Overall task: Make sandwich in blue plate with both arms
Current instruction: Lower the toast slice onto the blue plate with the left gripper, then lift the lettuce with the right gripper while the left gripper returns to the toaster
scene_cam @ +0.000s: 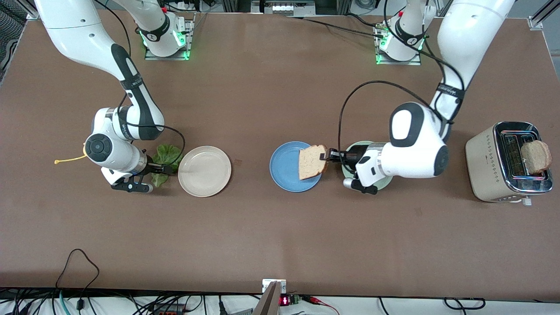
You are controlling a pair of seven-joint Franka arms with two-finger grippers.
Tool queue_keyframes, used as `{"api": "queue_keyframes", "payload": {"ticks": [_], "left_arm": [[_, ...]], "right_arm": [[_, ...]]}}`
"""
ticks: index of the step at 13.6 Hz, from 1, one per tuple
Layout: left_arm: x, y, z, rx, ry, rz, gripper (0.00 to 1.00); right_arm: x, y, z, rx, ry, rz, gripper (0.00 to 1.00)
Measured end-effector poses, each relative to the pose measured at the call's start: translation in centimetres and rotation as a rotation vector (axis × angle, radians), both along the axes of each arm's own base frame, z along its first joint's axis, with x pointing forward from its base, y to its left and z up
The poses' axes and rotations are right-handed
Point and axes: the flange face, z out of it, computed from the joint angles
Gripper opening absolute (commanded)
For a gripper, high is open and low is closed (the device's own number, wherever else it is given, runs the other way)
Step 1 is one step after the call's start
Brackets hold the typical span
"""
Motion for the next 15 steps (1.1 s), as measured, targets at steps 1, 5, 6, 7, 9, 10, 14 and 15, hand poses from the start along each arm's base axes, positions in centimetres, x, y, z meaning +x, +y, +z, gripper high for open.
{"api": "queue_keyframes", "payload": {"ticks": [1, 5, 6, 7, 9, 10, 14, 15], "left_arm": [[-0.1, -0.2, -1.3, -0.037, -0.012, 0.000, 0.00], [-2.1, -1.2, -6.4, -0.160, -0.040, 0.052, 0.00], [-2.9, -1.5, -7.4, -0.168, -0.043, 0.053, 0.00], [-3.5, -1.7, -8.3, -0.170, -0.046, 0.051, 0.00], [-4.3, -1.9, -9.8, -0.192, -0.043, 0.057, 0.00], [-4.5, -2.1, -10.2, -0.206, -0.044, 0.061, 0.01], [-4.8, -2.4, -10.9, -0.208, -0.043, 0.063, 1.00], [-4.7, -2.2, -10.9, -0.206, -0.049, 0.065, 1.00]], "right_arm": [[0.0, 0.0, 0.0, 0.000, 0.000, 0.000, 1.00], [-0.1, 0.1, -0.9, -0.003, 0.013, 0.002, 1.00], [-0.1, 0.2, -1.2, -0.004, 0.016, 0.004, 1.00], [-0.1, 0.2, -1.5, -0.004, 0.019, 0.005, 1.00], [-0.1, 0.3, -1.7, -0.005, 0.022, 0.007, 1.00], [-0.1, 0.4, -1.7, -0.005, 0.021, 0.007, 0.95], [0.5, 0.5, -1.1, -0.002, 0.006, 0.020, 0.57], [0.5, 0.5, -1.0, -0.002, 0.005, 0.022, 0.53]]}}
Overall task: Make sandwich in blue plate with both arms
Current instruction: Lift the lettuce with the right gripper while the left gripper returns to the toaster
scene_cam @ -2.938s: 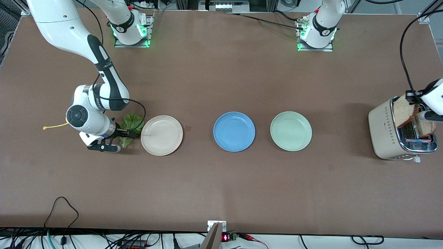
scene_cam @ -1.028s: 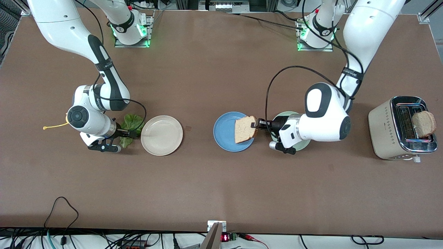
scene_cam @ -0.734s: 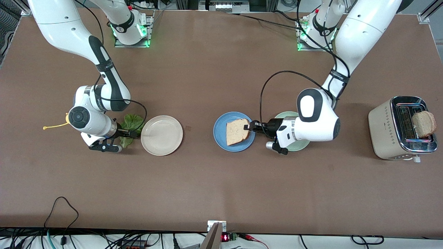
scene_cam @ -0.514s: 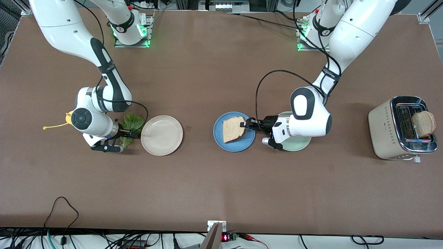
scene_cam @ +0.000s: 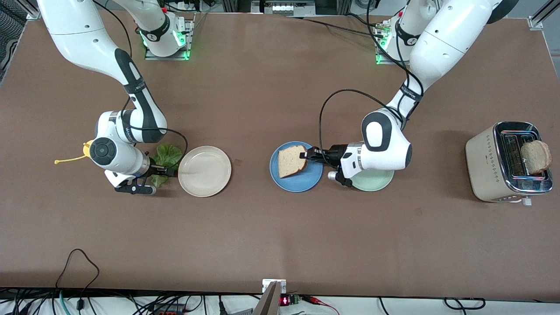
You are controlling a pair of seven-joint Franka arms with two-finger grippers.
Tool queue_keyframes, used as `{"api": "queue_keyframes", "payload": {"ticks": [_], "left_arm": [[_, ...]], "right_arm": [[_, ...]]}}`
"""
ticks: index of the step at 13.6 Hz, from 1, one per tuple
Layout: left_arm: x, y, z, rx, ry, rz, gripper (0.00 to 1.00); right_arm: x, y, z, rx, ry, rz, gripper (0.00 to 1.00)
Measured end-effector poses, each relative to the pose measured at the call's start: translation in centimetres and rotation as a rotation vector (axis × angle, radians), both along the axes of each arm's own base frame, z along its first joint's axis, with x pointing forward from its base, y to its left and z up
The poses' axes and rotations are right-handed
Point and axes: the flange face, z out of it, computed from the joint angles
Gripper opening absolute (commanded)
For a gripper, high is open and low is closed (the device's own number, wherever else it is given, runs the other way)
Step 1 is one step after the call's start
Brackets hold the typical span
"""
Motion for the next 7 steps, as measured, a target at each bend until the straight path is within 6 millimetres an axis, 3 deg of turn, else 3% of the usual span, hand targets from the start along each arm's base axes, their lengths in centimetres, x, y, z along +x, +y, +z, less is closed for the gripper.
{"api": "queue_keyframes", "payload": {"ticks": [2, 4, 5, 7], "left_arm": [[0.4, 0.4, 0.5, -0.001, -0.014, 0.006, 1.00], [0.8, 0.7, 2.1, 0.010, -0.052, -0.009, 1.00], [1.2, 1.1, 3.1, 0.035, -0.088, -0.037, 1.00], [1.9, 3.0, 5.1, 0.095, -0.150, -0.118, 1.00]], "right_arm": [[0.0, 0.0, 0.0, 0.000, -0.001, 0.001, 0.50], [0.0, 0.0, 0.0, 0.000, -0.001, 0.003, 0.34], [0.0, 0.0, 0.0, 0.000, -0.001, 0.006, 0.20], [0.1, -0.1, 0.0, 0.000, -0.001, 0.008, 0.06]]}}
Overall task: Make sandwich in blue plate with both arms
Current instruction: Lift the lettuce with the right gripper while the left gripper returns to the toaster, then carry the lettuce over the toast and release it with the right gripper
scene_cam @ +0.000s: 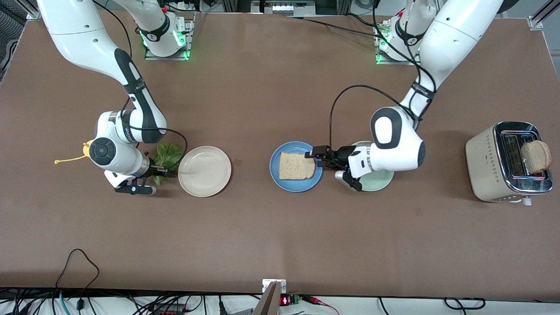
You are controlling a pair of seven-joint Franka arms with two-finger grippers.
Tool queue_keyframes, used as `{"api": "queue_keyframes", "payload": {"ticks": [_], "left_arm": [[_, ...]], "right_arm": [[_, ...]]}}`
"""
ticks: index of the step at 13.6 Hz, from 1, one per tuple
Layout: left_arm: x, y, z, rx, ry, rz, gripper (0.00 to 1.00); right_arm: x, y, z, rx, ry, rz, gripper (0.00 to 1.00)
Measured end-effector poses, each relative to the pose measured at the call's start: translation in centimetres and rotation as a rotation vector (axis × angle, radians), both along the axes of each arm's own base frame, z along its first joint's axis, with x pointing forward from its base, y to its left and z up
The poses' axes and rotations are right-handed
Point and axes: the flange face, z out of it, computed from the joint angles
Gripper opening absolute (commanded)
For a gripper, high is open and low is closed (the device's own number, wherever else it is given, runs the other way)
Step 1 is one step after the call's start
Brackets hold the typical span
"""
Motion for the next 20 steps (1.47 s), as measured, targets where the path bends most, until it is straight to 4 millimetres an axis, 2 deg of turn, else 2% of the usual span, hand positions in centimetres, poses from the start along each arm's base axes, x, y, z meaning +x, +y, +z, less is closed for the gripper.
{"api": "queue_keyframes", "payload": {"ticks": [1, 4, 8, 10, 12, 13, 15, 17, 18, 20], "left_arm": [[0.3, 1.4, 0.9, 0.032, -0.018, -0.047, 1.00], [0.9, 6.6, 3.1, 0.140, -0.038, -0.181, 1.00], [1.1, 13.4, 6.0, 0.391, -0.053, -0.372, 1.00], [1.5, 15.6, 8.8, 0.514, -0.045, -0.448, 1.00], [1.7, 17.2, 12.9, 0.657, -0.012, -0.462, 1.00], [1.6, 17.8, 15.6, 0.732, 0.009, -0.452, 1.00], [1.1, 18.6, 21.7, 0.839, 0.032, -0.401, 1.00], [0.8, 19.6, 28.6, 0.894, 0.015, -0.344, 1.00], [0.6, 20.2, 31.2, 0.906, -0.002, -0.317, 1.00], [0.7, 21.9, 34.2, 0.918, -0.024, -0.262, 1.00]], "right_arm": [[0.0, 0.0, 0.0, 0.000, 0.000, 0.000, 0.00], [0.0, -0.2, 0.1, 0.000, 0.008, 0.017, 0.00], [0.8, -0.4, 1.2, -0.001, 0.037, 0.030, 0.00], [1.4, -0.3, 2.8, -0.001, 0.060, 0.028, 0.00], [1.9, 0.2, 5.2, 0.021, 0.076, 0.002, 0.00], [1.9, 0.8, 6.5, 0.047, 0.076, -0.038, 0.00], [1.6, 4.0, 8.2, 0.087, 0.071, -0.117, 0.00], [0.9, 9.3, 9.2, 0.104, 0.068, -0.219, 0.00], [0.4, 12.1, 9.6, 0.118, 0.071, -0.277, 0.00], [-0.7, 17.8, 10.1, 0.164, 0.094, -0.396, 0.00]]}}
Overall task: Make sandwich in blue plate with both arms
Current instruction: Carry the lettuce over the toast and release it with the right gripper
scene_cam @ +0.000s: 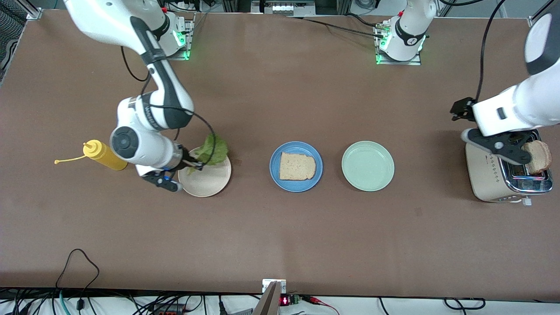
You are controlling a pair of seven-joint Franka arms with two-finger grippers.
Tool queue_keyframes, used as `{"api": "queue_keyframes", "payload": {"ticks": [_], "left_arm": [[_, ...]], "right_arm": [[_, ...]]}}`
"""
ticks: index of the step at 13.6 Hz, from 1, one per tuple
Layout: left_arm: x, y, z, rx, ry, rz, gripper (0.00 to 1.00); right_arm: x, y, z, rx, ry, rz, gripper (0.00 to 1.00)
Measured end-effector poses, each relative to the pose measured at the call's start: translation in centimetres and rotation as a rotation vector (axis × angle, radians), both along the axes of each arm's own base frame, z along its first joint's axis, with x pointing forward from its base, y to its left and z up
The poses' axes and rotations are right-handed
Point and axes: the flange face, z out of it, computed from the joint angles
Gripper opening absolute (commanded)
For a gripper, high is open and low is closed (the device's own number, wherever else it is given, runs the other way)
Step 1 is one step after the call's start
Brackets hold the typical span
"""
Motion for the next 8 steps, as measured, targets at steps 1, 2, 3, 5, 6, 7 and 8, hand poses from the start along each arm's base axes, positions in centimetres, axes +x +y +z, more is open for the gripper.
{"api": "queue_keyframes", "payload": {"ticks": [1, 2, 3, 5, 6, 7, 8], "left_arm": [[0.1, 1.1, 0.4, 0.001, -0.009, 0.026, 1.00], [0.2, 2.3, 0.5, -0.013, -0.021, 0.060, 1.00], [0.4, 3.3, 0.4, -0.028, -0.062, 0.101, 1.00], [-0.4, 4.7, 0.0, -0.032, -0.149, 0.172, 1.00], [-1.6, 4.8, -0.2, -0.030, -0.165, 0.187, 1.00], [-3.0, 4.5, -0.2, -0.027, -0.169, 0.190, 1.00], [-4.2, 4.0, 0.0, -0.026, -0.165, 0.187, 1.00]], "right_arm": [[-0.4, 2.6, 0.0, 0.018, 0.015, -0.056, 0.00], [-0.7, 4.9, -0.2, 0.027, 0.031, -0.113, 0.00], [-0.9, 6.8, -0.7, 0.032, 0.041, -0.174, 0.00], [-0.9, 10.0, -2.1, 0.046, 0.033, -0.275, 0.00], [-1.0, 11.6, -3.1, 0.056, 0.023, -0.322, 0.00], [-1.1, 13.1, -4.1, 0.073, 0.012, -0.365, 0.00], [-1.3, 14.5, -4.8, 0.097, 0.002, -0.406, 0.00]]}}
